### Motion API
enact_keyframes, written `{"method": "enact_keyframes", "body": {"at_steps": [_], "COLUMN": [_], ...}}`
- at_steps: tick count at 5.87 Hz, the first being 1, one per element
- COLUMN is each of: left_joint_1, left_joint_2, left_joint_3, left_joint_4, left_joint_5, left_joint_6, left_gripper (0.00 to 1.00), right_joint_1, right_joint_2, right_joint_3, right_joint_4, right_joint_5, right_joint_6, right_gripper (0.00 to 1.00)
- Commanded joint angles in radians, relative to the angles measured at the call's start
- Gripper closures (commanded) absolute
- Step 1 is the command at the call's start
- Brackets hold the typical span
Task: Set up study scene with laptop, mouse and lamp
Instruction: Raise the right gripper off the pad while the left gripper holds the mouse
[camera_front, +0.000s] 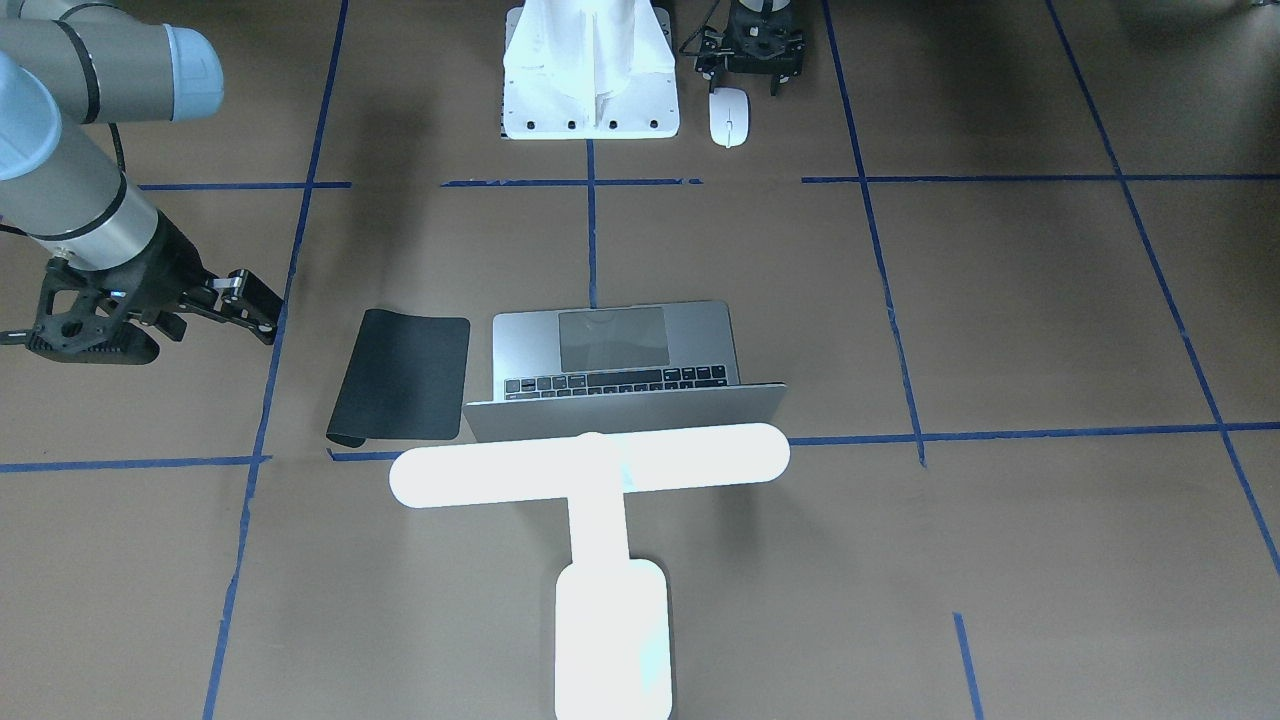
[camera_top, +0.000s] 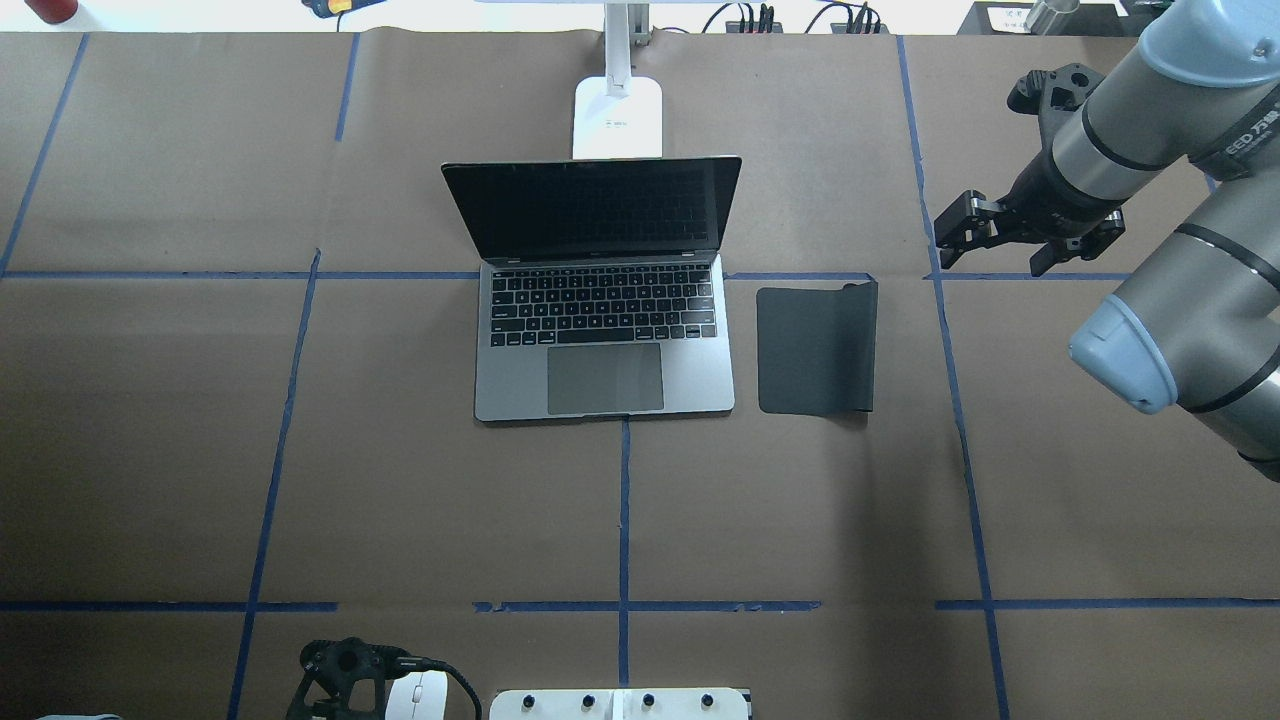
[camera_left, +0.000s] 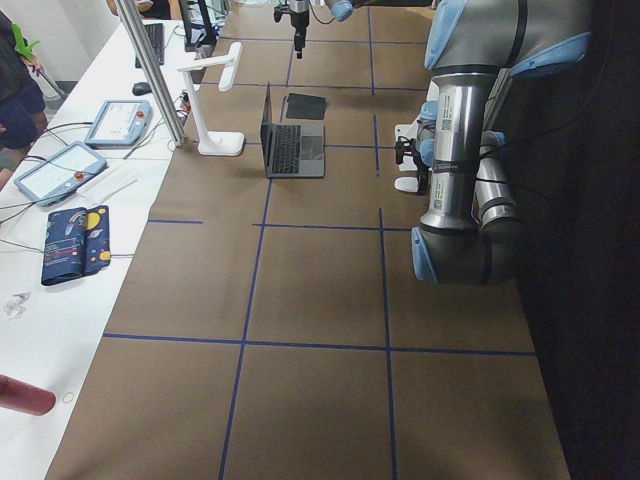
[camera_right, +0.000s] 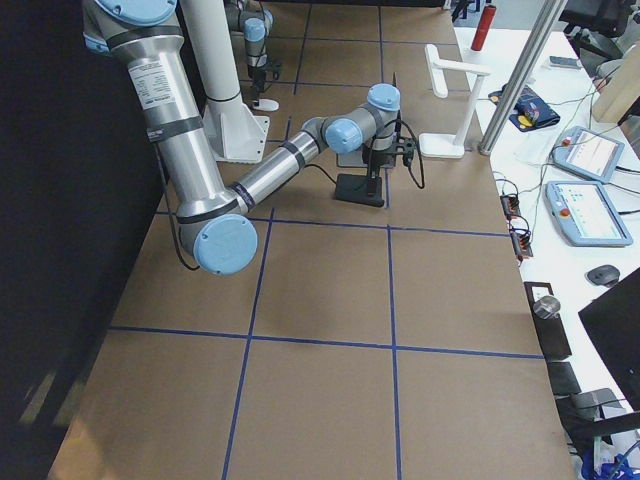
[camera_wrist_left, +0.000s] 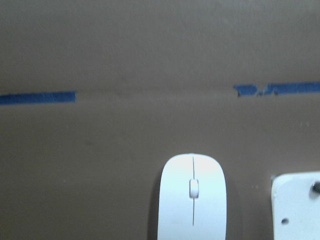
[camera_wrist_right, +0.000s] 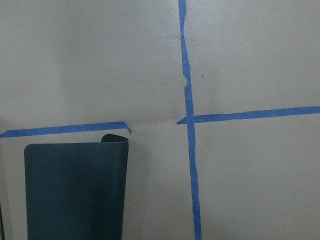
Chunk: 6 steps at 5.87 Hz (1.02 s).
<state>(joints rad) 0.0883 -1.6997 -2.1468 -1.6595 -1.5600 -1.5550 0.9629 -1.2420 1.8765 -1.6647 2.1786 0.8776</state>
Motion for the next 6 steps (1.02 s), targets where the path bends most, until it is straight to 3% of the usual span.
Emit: {"method": "enact_keyframes", "body": {"at_steps": [1, 6], "left_joint_1": [-0.004, -0.056], "left_joint_2": [-0.03, -0.043], "left_joint_3": [0.011, 0.045], "left_joint_4": [-0.005, -0.006], "left_joint_5": [0.0, 0.0], "left_joint_6": [0.001, 0.003], "left_gripper": [0.0, 0.0], "right_joint_1": [0.002, 0.003], "right_joint_2": [-0.008, -0.03], "right_joint_3": [0.007, 0.023], "right_joint_4": [-0.006, -0.006], "right_joint_5": [0.0, -0.003], "right_joint_6": [-0.006, -0.006], "right_gripper": [0.0, 0.0]}}
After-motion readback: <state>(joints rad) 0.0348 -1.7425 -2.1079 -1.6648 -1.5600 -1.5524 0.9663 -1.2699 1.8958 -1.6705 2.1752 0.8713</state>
